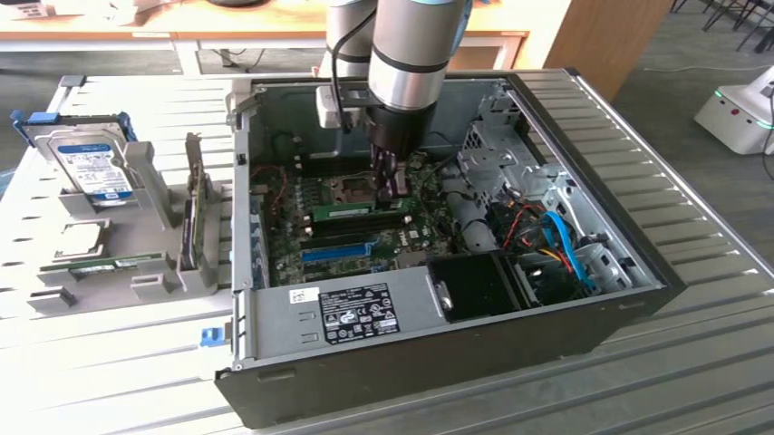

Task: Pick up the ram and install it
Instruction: 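Insert the ram into the slot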

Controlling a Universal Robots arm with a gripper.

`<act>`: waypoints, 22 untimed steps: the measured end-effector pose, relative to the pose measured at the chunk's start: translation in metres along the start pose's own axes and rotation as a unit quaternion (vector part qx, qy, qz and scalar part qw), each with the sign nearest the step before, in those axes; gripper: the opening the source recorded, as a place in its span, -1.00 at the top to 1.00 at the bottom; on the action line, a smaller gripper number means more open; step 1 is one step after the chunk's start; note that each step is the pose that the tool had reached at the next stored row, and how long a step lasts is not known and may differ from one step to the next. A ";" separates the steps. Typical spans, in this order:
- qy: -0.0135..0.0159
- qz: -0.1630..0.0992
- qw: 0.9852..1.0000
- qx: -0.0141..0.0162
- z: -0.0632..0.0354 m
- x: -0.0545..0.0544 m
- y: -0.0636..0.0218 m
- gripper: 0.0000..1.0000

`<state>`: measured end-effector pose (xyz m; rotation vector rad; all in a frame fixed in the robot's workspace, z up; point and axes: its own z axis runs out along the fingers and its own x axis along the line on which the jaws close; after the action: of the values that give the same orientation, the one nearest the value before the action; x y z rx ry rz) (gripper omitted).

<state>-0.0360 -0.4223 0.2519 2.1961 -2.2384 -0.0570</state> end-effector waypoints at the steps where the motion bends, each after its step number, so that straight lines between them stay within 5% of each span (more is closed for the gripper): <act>1: 0.000 0.000 1.000 0.000 0.0000 0.000 0.0000 0.76; 12: 0.000 0.000 1.000 0.000 0.0115 0.000 -0.0004 0.76; 22: 0.000 0.005 1.000 0.000 0.0118 0.000 -0.0004 0.76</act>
<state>-0.0360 -0.4222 0.2401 2.1860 -2.2488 -0.0575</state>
